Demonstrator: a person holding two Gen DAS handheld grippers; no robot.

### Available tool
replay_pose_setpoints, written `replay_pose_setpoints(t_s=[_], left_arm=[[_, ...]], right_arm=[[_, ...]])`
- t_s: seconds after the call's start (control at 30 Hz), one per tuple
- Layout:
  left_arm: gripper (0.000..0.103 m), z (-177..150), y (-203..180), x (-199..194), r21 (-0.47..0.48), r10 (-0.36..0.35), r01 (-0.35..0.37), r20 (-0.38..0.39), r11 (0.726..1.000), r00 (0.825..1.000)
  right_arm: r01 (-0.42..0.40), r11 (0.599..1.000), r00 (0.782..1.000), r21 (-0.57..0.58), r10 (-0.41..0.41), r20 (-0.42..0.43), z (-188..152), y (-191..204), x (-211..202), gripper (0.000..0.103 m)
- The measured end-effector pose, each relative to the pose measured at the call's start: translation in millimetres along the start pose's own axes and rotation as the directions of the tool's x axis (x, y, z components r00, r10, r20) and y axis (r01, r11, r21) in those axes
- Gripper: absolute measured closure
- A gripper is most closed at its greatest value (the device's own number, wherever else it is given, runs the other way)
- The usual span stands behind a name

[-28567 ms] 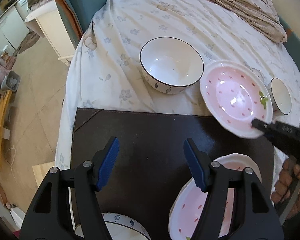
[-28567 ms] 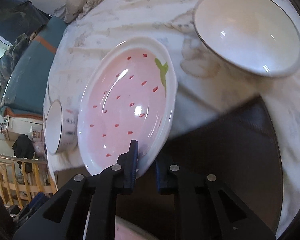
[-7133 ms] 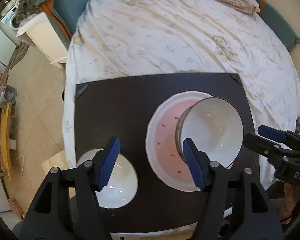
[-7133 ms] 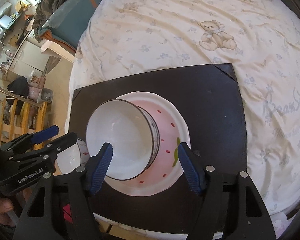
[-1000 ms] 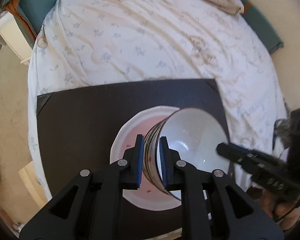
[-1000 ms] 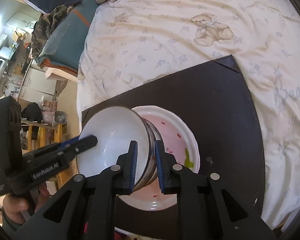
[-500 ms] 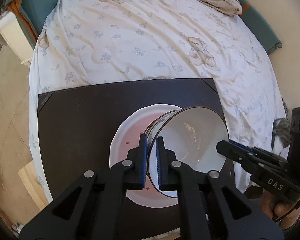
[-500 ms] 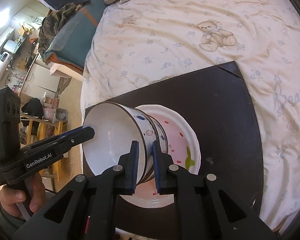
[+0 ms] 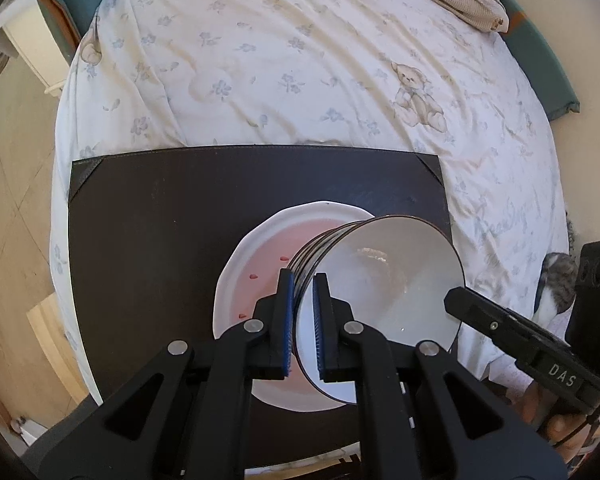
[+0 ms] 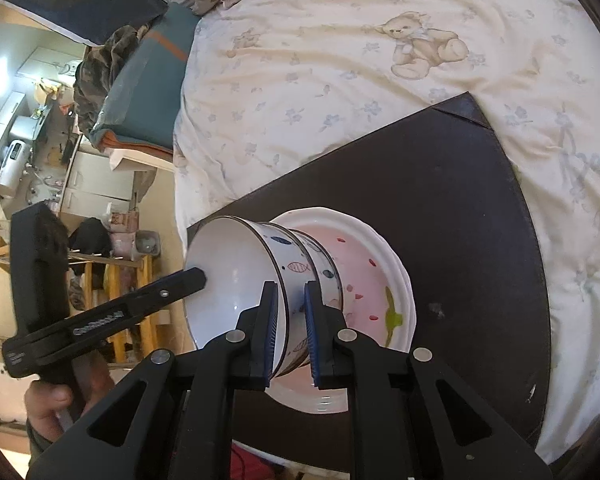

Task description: Organize plates and bowls

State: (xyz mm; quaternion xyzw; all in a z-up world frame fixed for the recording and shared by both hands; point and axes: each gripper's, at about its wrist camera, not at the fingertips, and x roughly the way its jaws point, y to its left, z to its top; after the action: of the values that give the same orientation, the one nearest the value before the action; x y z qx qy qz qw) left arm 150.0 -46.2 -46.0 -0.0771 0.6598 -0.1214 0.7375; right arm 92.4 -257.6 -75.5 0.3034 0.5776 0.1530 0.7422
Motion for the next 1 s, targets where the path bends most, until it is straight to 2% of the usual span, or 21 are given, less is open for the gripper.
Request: replay_pose_setpoints(t_s=[0.3, 0.4, 0.47, 0.5, 0.53, 0.6, 0.63, 0.67, 0.73, 0.8, 0.9, 0.93, 0.97, 1.0], left_arm=[[0.096, 1.5, -6.8, -4.3, 0.022, 0.011, -0.011, 0.02, 1.0, 1.0], [0.095, -0.5, -6.8, -7.3, 0.026, 0.015, -0.015, 0.03, 1.0, 0.999], [0.091, -7.1, -5.2, -16.2, 0.042, 0.028, -0.03, 0.06, 0.999, 0.998], [0.086, -11.7, -4.0, -23.1, 0.054, 0.042, -0.046, 0.086, 0.997, 0.995], [0.076, -18.2, -3.1, -31.7, 0.07, 0.058, -0.067, 0.124, 0.995, 0.991], [0.062, -31.0, 1.0, -46.4, 0.083, 0.088, -0.105, 0.187, 0.991, 0.979], [0.061, -40.7, 4.5, -56.1, 0.085, 0.097, -0.12, 0.232, 0.989, 0.968], [0.061, -45.5, 8.8, -61.7, 0.084, 0.102, -0.127, 0.255, 0.988, 0.962], [0.057, -59.9, 15.7, -70.0, 0.07, 0.117, -0.142, 0.286, 0.987, 0.951], [0.051, -72.3, 23.0, -75.0, 0.056, 0.097, -0.119, 0.299, 0.991, 0.949], [0.031, -94.1, 28.3, -86.2, 0.032, 0.123, -0.144, 0.365, 0.989, 0.923], [0.023, -103.2, 29.0, -91.3, 0.028, 0.131, -0.154, 0.398, 0.988, 0.908], [0.018, -109.4, 29.3, -94.3, 0.028, 0.135, -0.16, 0.414, 0.987, 0.9], [0.008, -119.4, 28.8, -98.0, 0.028, 0.146, -0.176, 0.44, 0.984, 0.886]], right_arm=[[0.028, 0.999, 1.0, 0.023, -0.027, -0.011, 0.1, -6.6, 8.9, 0.089], [0.03, 0.999, 0.999, -0.012, -0.03, 0.014, -1.0, 0.6, 1.9, 0.085], [0.048, 0.998, 0.998, -0.046, -0.045, 0.049, -2.8, 6.9, -6.6, 0.084], [0.065, 0.995, 0.996, -0.07, -0.06, 0.072, -4.7, 11.3, -12.7, 0.084], [0.081, 0.993, 0.994, -0.083, -0.073, 0.087, -6.0, 14.1, -16.5, 0.084], [0.122, 0.986, 0.986, -0.111, -0.107, 0.13, -11.2, 20.2, -26.0, 0.073], [0.131, 0.984, 0.983, -0.121, -0.113, 0.147, -14.1, 22.9, -30.1, 0.047], [0.134, 0.983, 0.98, -0.127, -0.112, 0.168, -18.2, 26.5, -35.3, 0.028], [0.14, 0.979, 0.972, -0.15, -0.107, 0.211, -25.6, 34.1, -44.2, 0.024], [0.167, 0.97, 0.964, -0.178, -0.122, 0.238, -35.7, 42.5, -50.2, 0.024], [0.192, 0.96, 0.949, -0.204, -0.128, 0.288, -52.7, 52.3, -57.7, 0.015], [0.21, 0.954, 0.939, -0.214, -0.136, 0.315, -60.1, 55.9, -61.7, 0.01], [0.227, 0.949, 0.929, -0.221, -0.143, 0.341, -67.0, 58.8, -65.9, 0.007], [0.239, 0.945, 0.922, -0.226, -0.147, 0.359, -72.6, 60.5, -69.6, 0.006]])
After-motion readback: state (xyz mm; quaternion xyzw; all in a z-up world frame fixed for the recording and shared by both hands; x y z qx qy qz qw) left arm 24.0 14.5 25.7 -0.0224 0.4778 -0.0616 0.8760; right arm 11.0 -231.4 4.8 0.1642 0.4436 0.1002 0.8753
